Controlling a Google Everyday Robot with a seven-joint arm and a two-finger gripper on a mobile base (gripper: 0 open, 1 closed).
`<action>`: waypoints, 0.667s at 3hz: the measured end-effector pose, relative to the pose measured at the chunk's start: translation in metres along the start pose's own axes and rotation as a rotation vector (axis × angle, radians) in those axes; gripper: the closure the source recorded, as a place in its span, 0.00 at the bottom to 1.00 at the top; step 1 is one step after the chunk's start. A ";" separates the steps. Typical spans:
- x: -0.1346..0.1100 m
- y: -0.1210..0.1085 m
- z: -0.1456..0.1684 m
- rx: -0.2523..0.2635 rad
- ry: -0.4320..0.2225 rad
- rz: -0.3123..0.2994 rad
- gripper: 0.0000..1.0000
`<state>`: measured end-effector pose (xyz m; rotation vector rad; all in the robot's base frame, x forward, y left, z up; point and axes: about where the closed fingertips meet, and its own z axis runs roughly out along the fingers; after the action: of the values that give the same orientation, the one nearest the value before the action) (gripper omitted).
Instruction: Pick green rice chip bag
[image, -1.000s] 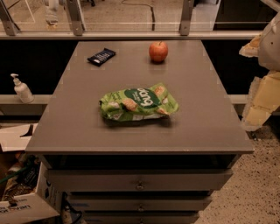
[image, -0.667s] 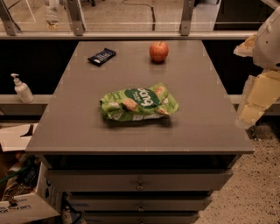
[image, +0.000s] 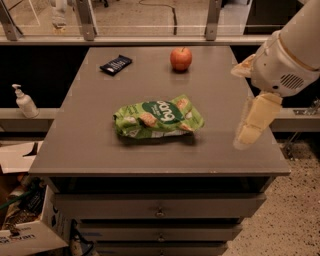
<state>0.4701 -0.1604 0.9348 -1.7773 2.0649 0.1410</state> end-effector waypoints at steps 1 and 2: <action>-0.031 0.006 0.033 -0.048 -0.111 -0.060 0.00; -0.031 0.006 0.034 -0.048 -0.112 -0.060 0.00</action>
Offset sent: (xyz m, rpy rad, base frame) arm 0.0046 0.0292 -0.0169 0.0704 0.0060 0.0675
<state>0.4757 -0.1192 0.9146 -1.8144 1.9438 0.2686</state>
